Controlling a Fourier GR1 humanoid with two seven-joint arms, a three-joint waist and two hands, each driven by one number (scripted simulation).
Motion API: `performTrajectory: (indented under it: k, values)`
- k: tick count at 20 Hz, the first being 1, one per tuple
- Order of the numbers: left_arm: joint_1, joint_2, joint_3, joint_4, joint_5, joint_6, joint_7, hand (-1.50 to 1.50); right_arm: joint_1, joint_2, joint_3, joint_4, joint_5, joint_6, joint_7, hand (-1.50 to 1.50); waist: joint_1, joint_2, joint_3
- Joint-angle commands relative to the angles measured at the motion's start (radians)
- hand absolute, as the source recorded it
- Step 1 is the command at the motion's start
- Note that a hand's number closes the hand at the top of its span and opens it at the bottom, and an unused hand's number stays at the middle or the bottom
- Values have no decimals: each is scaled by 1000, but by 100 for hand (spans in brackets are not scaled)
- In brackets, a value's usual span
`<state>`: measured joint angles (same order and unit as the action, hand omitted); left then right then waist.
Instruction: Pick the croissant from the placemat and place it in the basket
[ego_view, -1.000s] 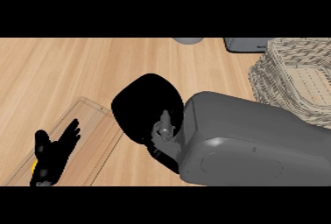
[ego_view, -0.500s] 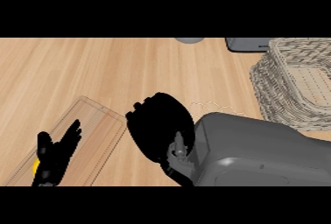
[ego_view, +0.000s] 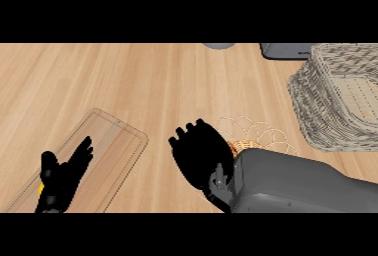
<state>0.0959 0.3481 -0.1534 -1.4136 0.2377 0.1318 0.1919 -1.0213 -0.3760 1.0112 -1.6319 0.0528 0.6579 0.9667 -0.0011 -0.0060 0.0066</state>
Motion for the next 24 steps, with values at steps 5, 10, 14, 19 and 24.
performTrajectory:
  k: [5,10,14,19,24]
  values:
    - [48,-51,-42,7,-47,28,32,0,127,-5,9,25,168,6,7,-150,5,5,-6]
    - [-10,-35,17,63,-35,-4,17,0,234,-9,29,42,310,-32,-124,-150,4,8,-6]
    - [18,-31,16,65,-34,-33,10,0,303,42,68,88,407,-82,-125,-150,5,8,-7]
    - [31,-41,16,-6,-49,-7,78,0,324,-36,-8,101,479,-76,-270,-150,6,7,-6]
    - [26,-53,26,-15,-72,-18,73,0,339,42,-61,147,546,-31,-310,-150,6,6,-6]
